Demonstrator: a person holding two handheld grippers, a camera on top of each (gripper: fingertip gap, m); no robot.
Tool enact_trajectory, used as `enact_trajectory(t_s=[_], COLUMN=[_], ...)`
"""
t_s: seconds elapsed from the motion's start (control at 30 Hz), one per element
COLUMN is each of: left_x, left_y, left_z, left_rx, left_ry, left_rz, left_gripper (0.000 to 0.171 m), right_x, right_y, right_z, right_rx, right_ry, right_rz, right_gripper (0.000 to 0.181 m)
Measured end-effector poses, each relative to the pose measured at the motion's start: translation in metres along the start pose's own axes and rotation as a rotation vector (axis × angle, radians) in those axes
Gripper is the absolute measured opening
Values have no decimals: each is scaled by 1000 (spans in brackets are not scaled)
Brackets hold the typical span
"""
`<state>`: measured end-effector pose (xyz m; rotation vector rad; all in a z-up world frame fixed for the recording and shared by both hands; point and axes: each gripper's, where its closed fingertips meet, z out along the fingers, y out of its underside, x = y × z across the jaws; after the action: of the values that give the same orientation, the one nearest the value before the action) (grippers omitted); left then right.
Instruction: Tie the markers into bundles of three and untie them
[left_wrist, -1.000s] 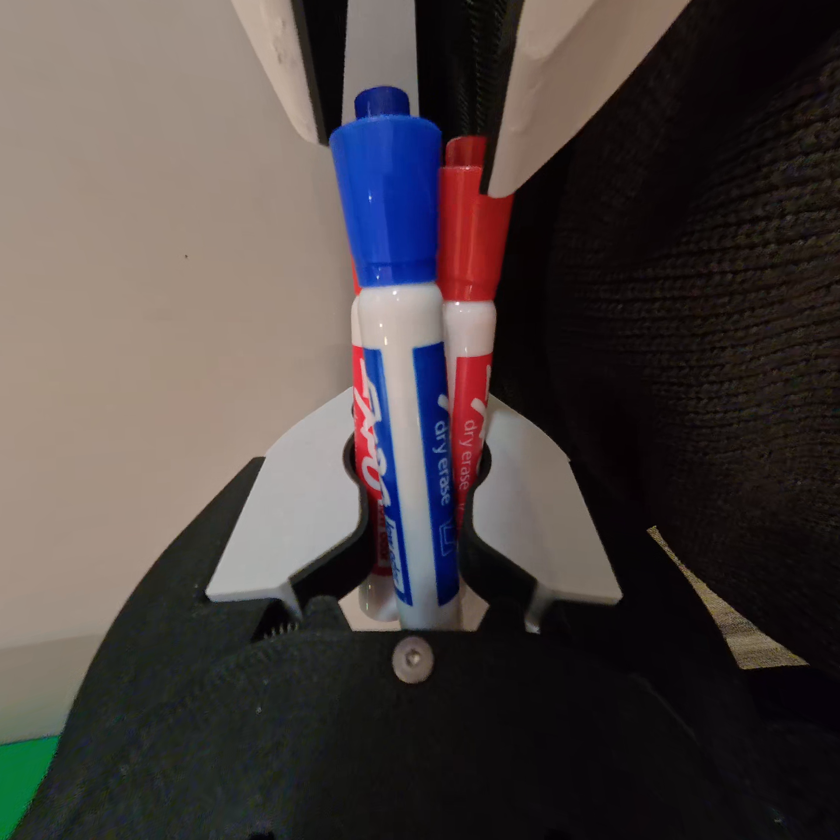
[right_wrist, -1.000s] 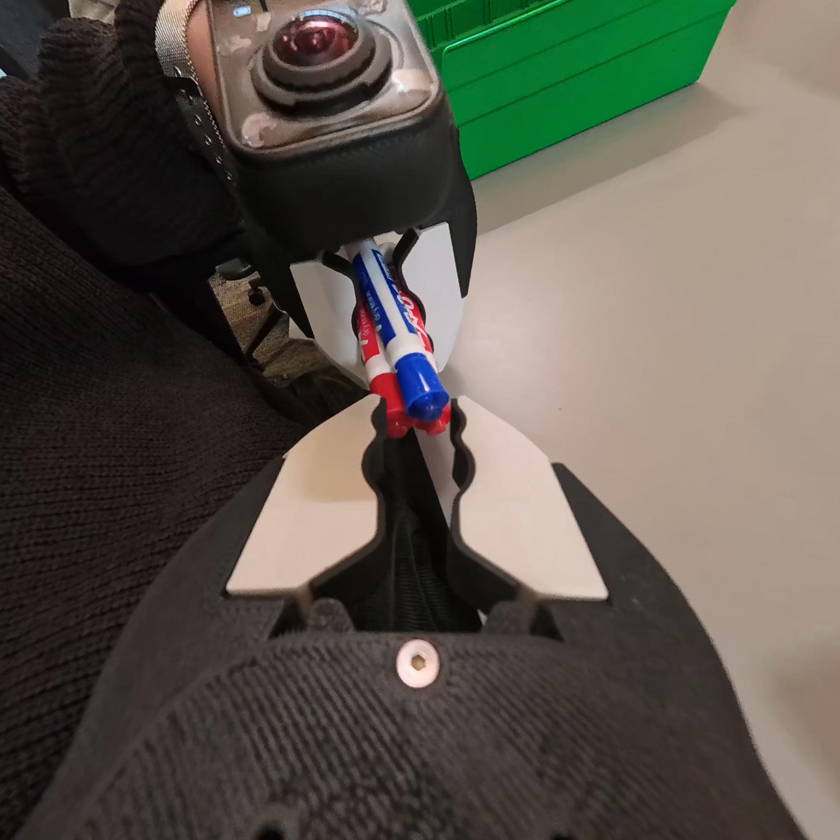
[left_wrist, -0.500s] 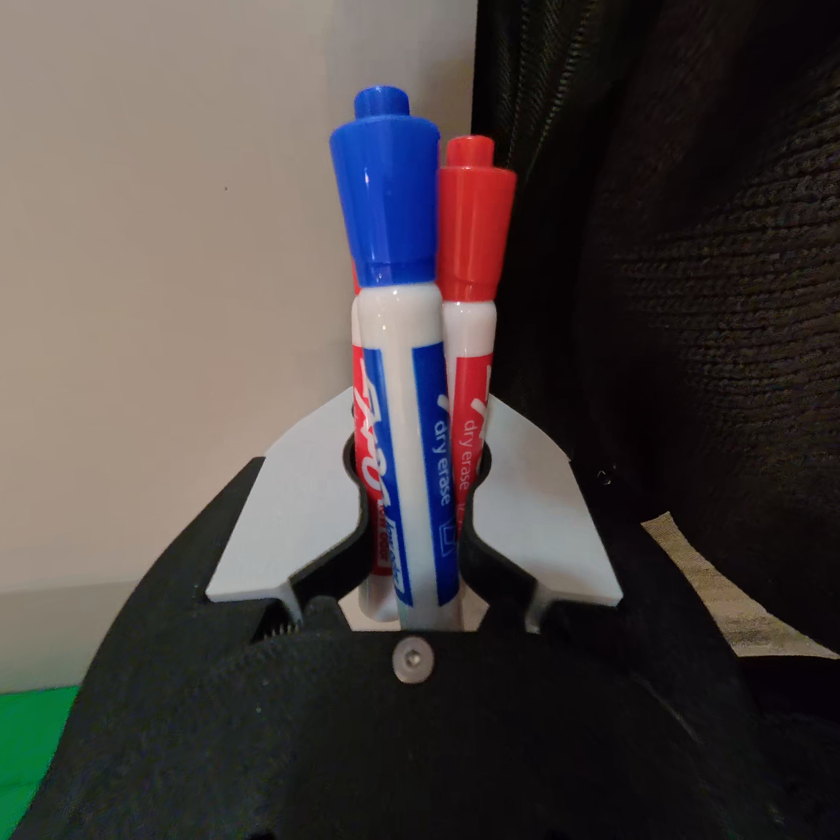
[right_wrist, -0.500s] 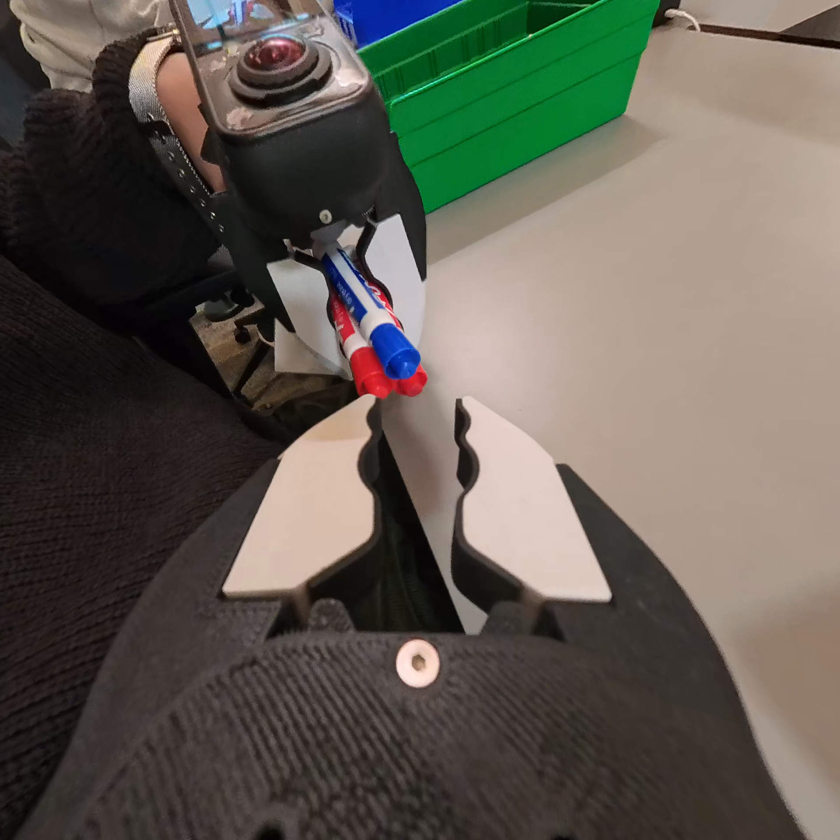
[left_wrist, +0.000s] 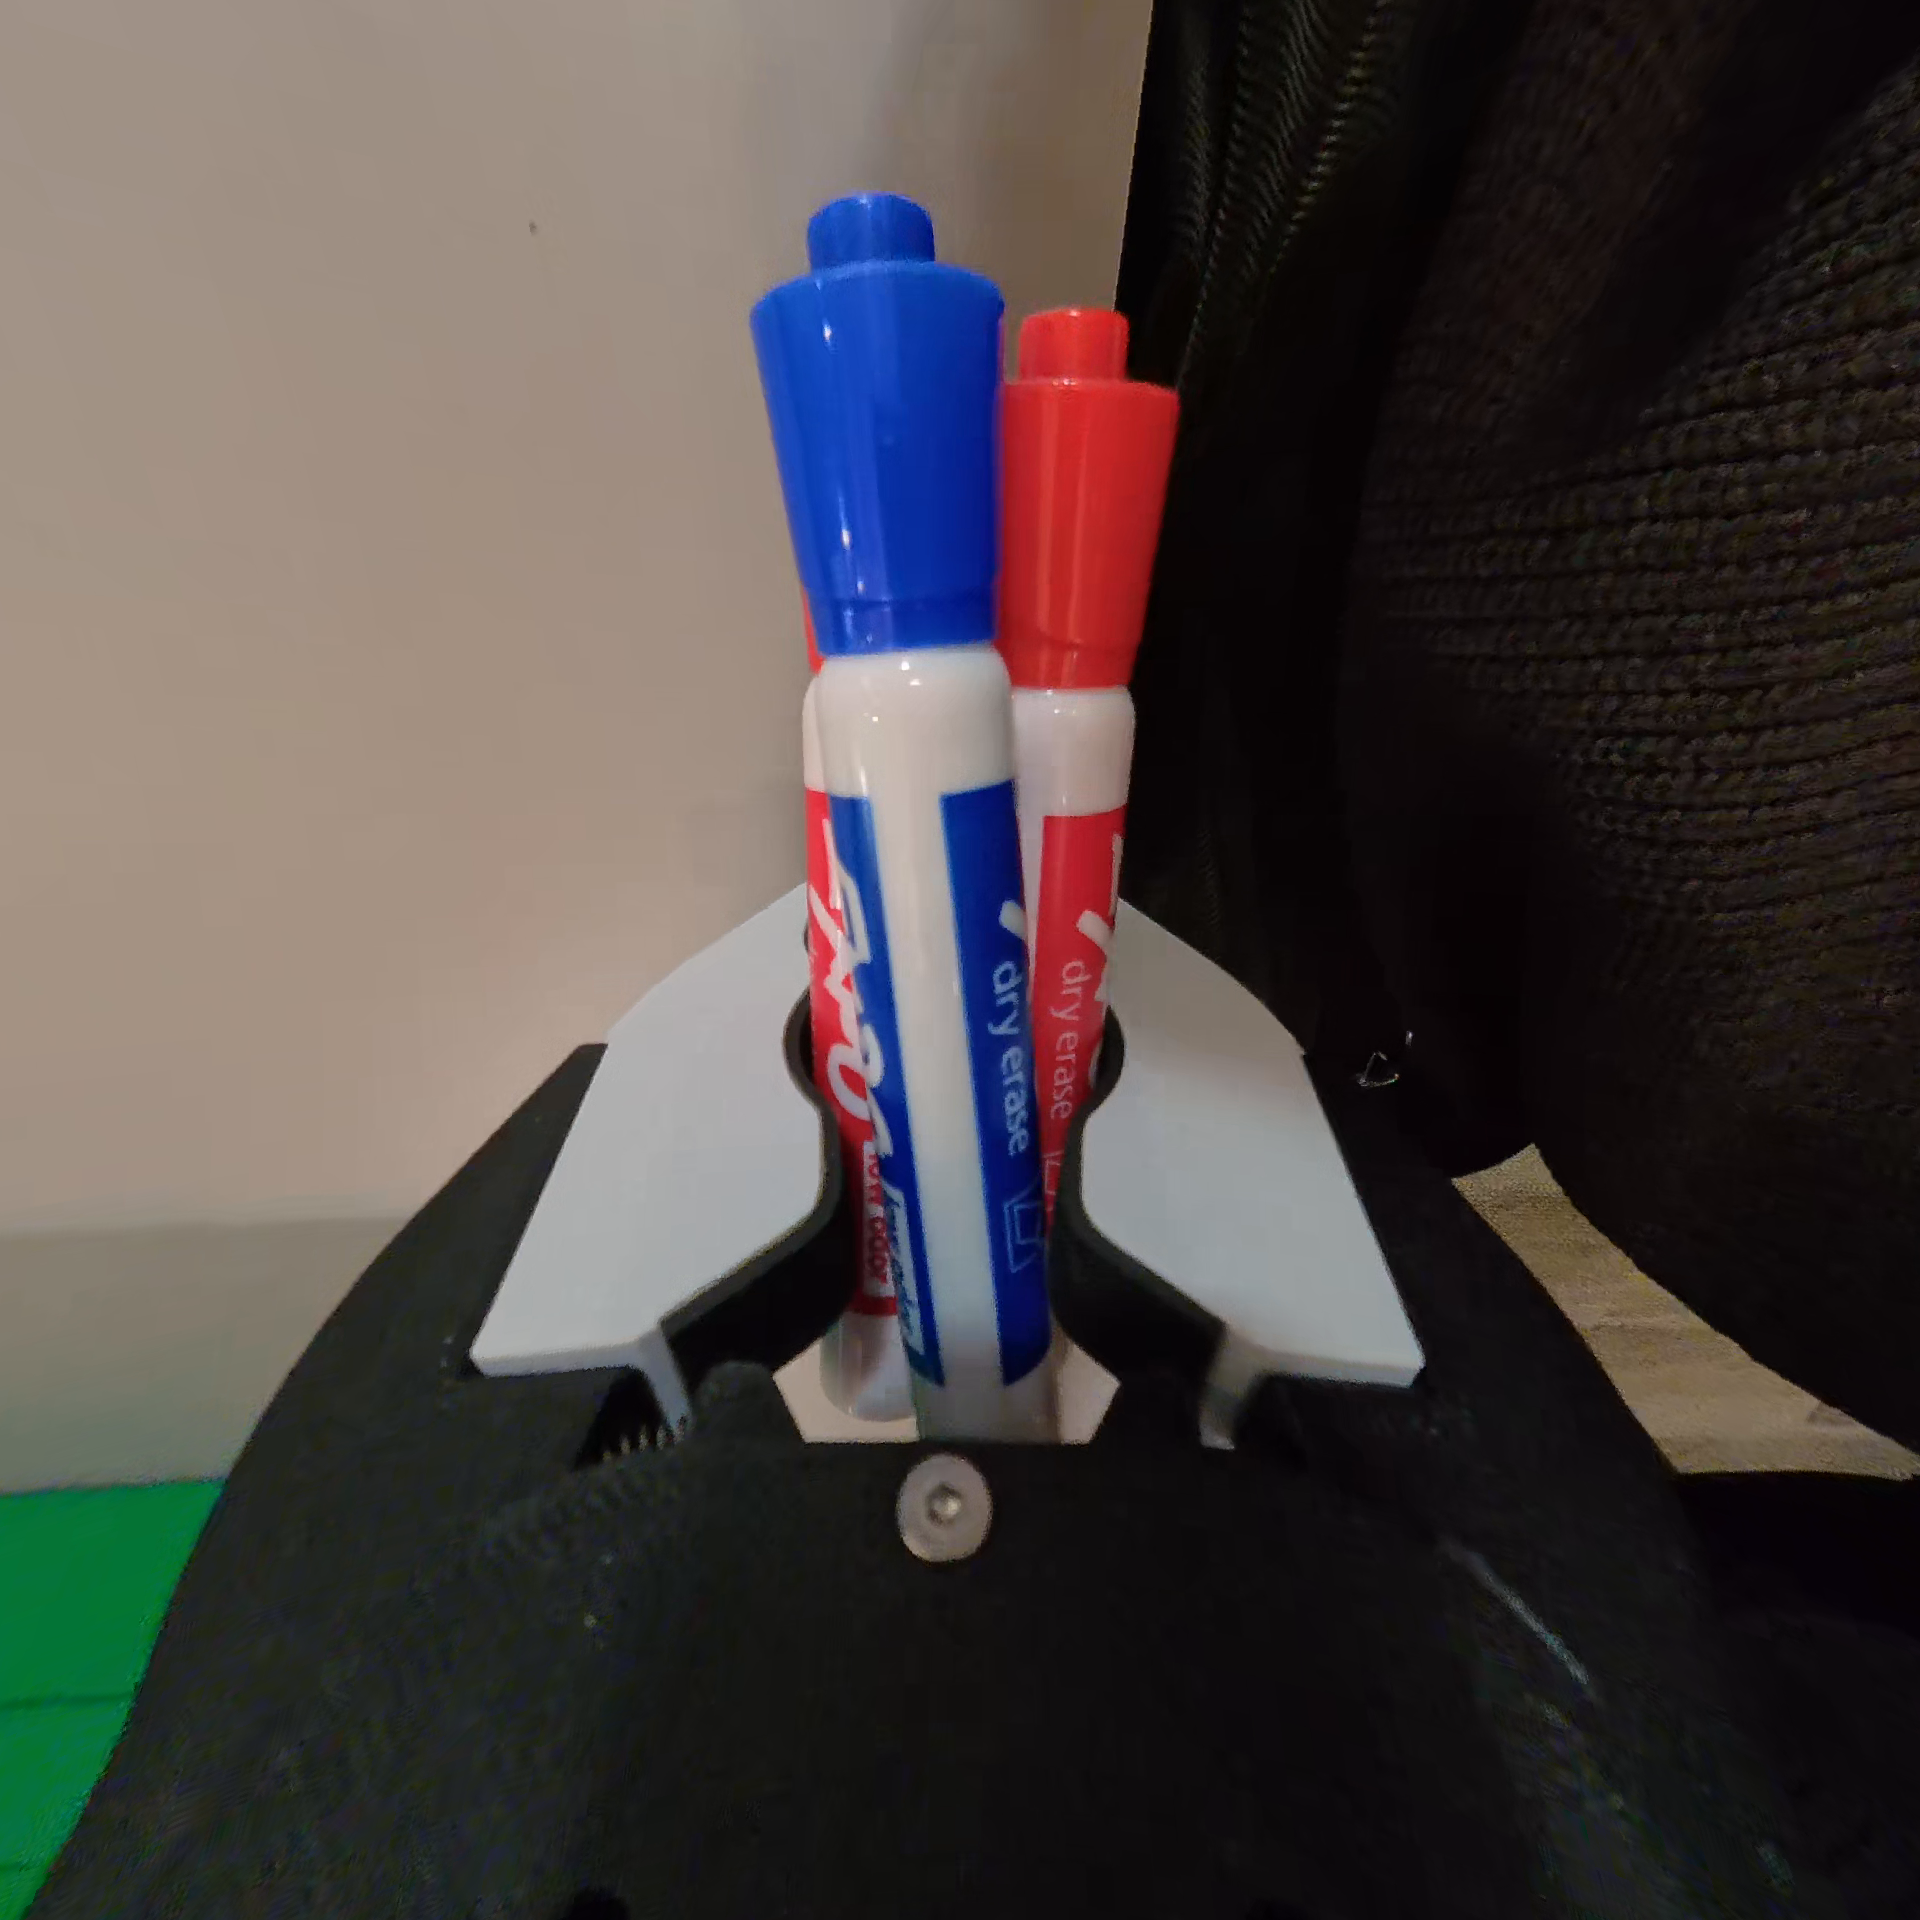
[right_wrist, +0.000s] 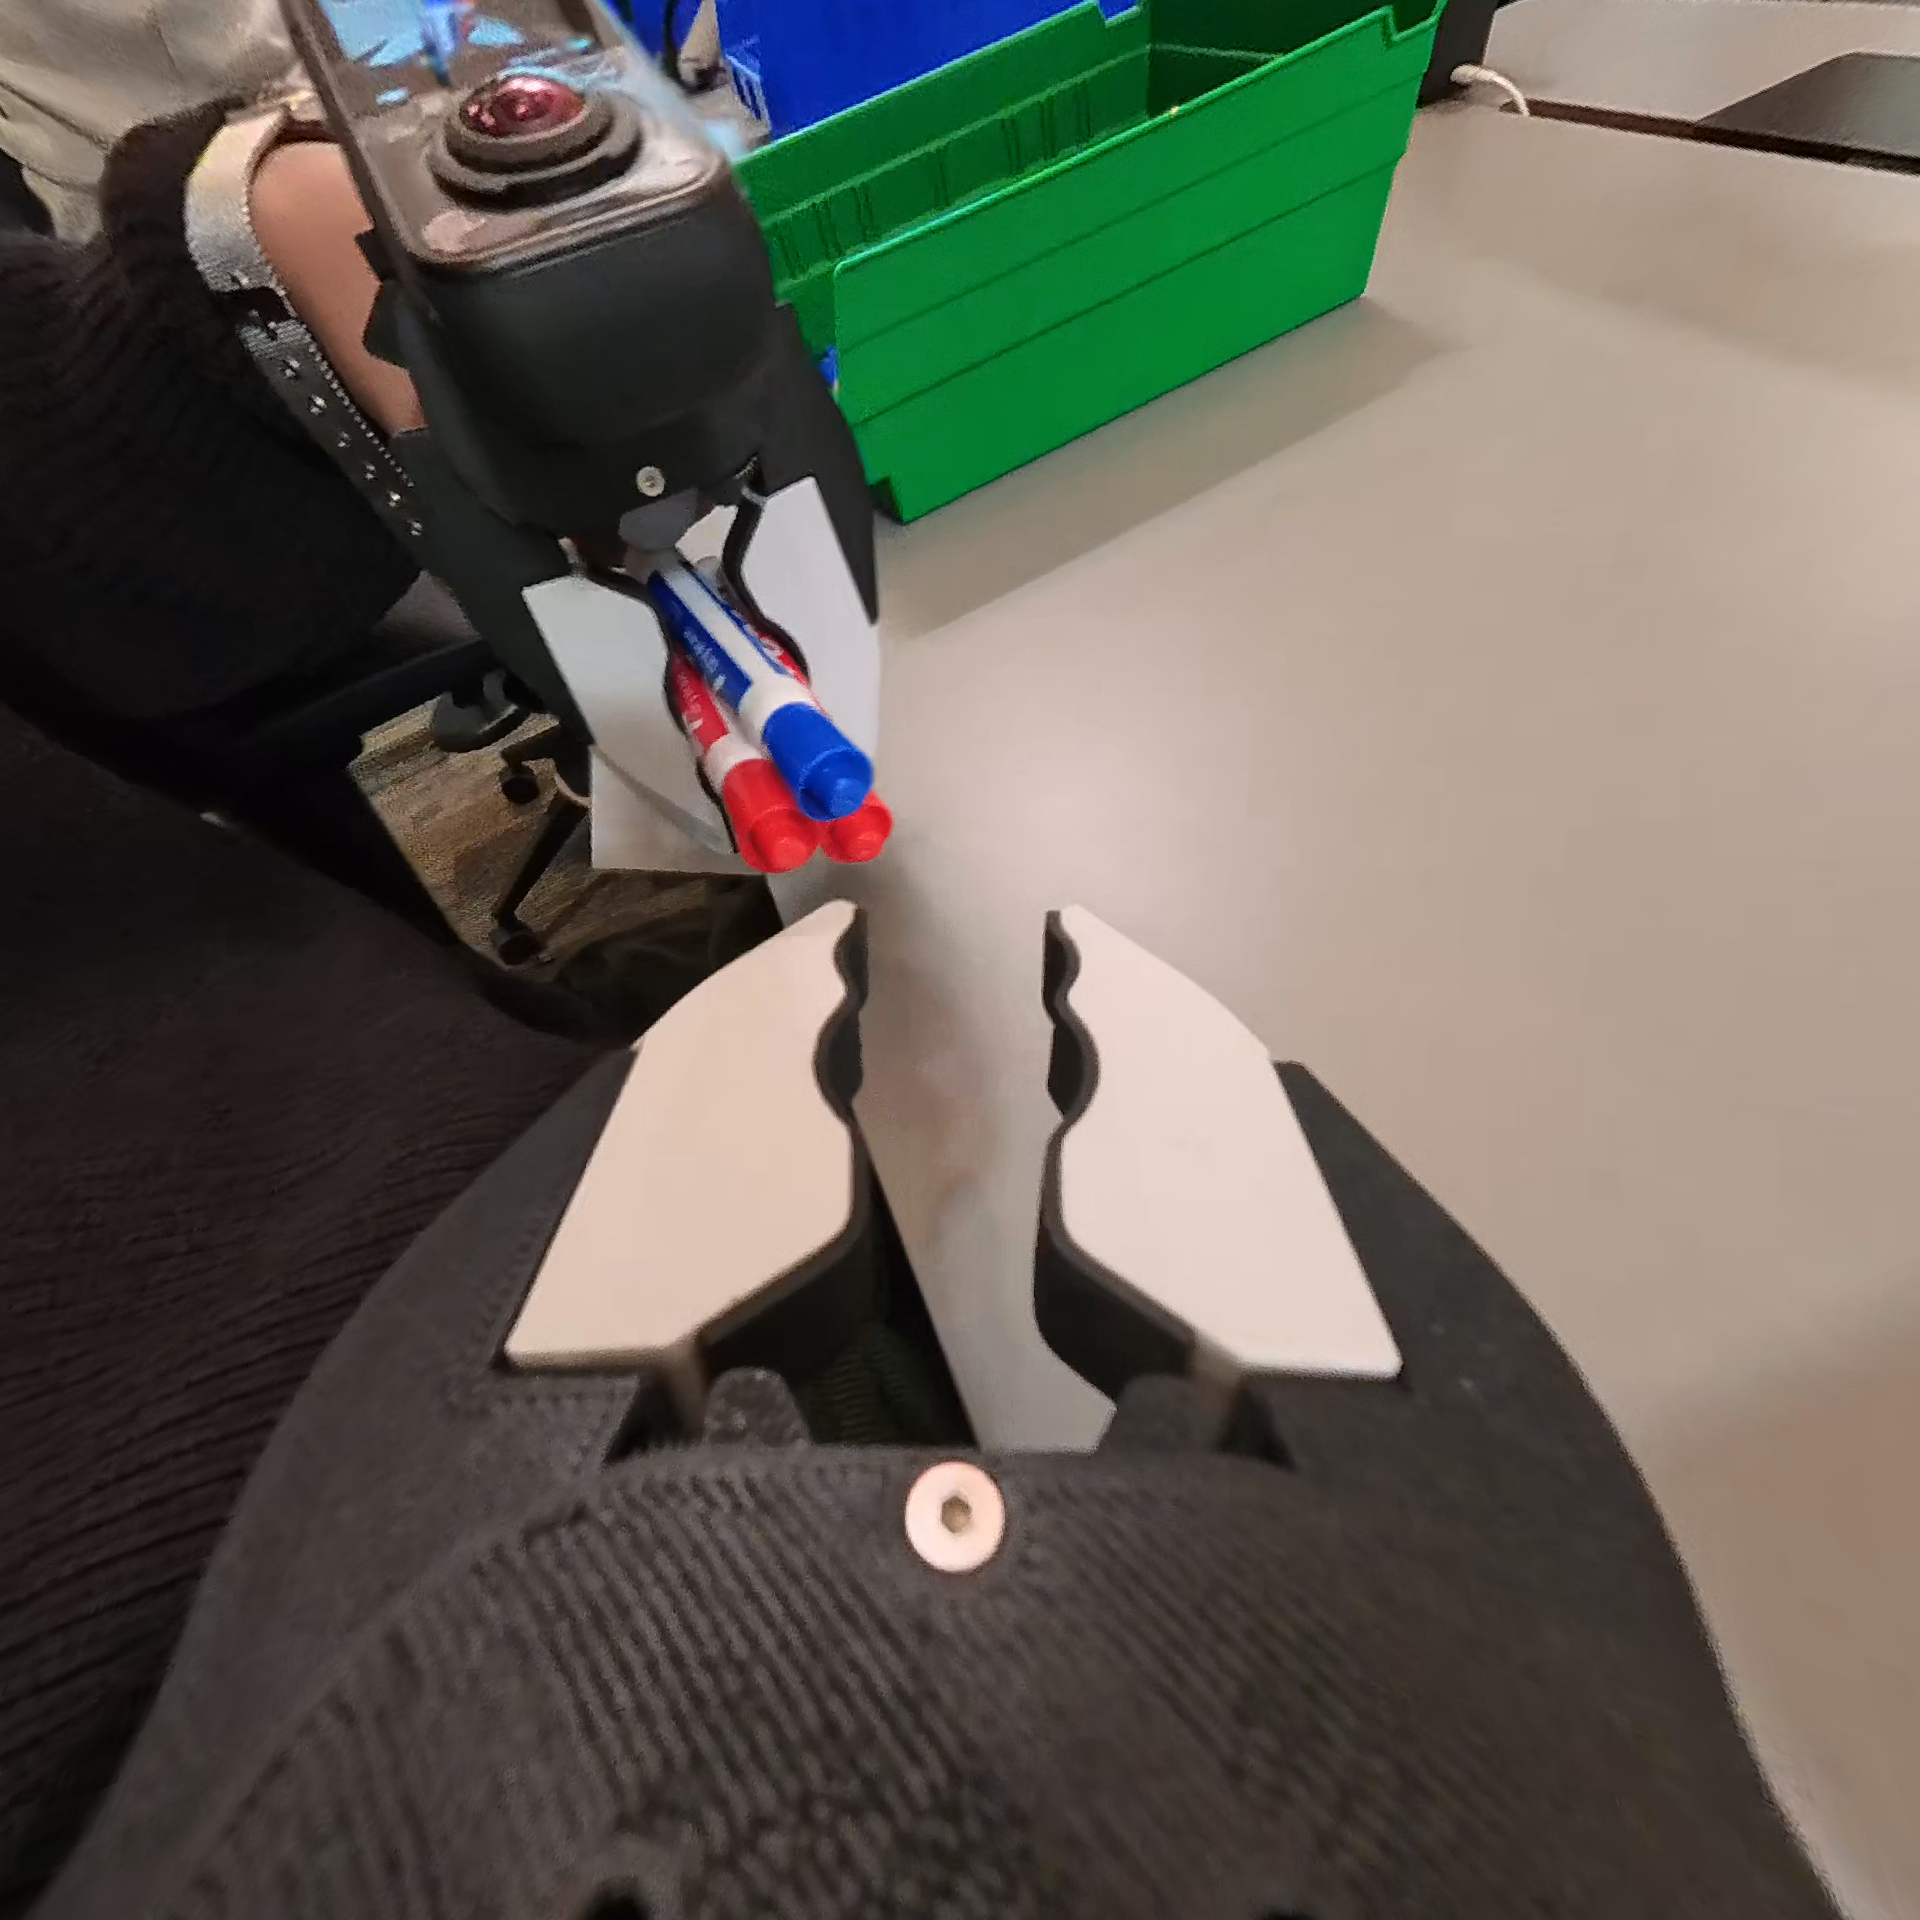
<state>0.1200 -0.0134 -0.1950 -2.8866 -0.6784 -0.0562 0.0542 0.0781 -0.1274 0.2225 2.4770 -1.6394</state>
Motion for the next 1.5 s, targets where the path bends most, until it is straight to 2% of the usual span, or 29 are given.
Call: enact_trajectory(t_s=[0.17, 0.3, 0.37, 0.43, 0.5, 0.57, 0.63, 0.7, 0.8, 0.87, 0.97, 1.07, 1.23, 1.3, 1.4, 1.5], left_x=[7, 13, 14, 18, 21, 21, 20, 19, 19, 18, 20, 20, 18, 18, 19, 19], left_y=[18, 38, 46, 49, 52, 56, 57, 58, 63, 65, 66, 67, 67, 68, 68, 67], left_z=[-5, -11, -17, -25, -32, -38, -43, -46, -46, -46, -46, -46, -48, -48, -49, -50], left_rx=[19, 27, 25, 33, 34, 33, 49, 65, 72, 76, 83, 88, 97, 91, 91, 97], left_ry=[-5, -20, -42, -52, -65, -87, -89, -87, -79, -78, -68, -62, -78, -82, -83, -85], left_rz=[-86, -173, -212, -237, -254, -265, -272, -274, -280, -283, -281, -283, -277, -279, -278, -274], left_gripper=[44, 44, 43, 43, 43, 43, 43, 43, 44, 44, 44, 44, 44, 44, 44, 44], right_x=[22, 32, 31, 37, 43, 32, 12, 2, 8, 5, 3, 13, 28, 29, 8, -11], right_y=[-24, -74, -97, -109, -132, -159, -170, -163, -139, -124, -123, -115, -99, -101, -122, -163], right_z=[17, 47, 77, 118, 162, 203, 238, 268, 303, 312, 329, 335, 344, 351, 355, 337], right_rx=[16, 67, 31, -107, -188, -224, -315, -475, -751, -925, -1042, -1219, -1388, -1369, -1164, -894], right_ry=[24, -29, -146, -273, -327, -405, -484, -495, -442, -477, -464, -413, -359, -348, -412, -454], right_rz=[-64, -165, -269, -372, -462, -537, -647, -829, -1056, -1072, -1060, -1075, -1196, -1257, -1202, -1069], right_gripper=[34, 35, 35, 35, 35, 32, 31, 33, 35, 30, 36, 42, 25, 2, 2, 2])
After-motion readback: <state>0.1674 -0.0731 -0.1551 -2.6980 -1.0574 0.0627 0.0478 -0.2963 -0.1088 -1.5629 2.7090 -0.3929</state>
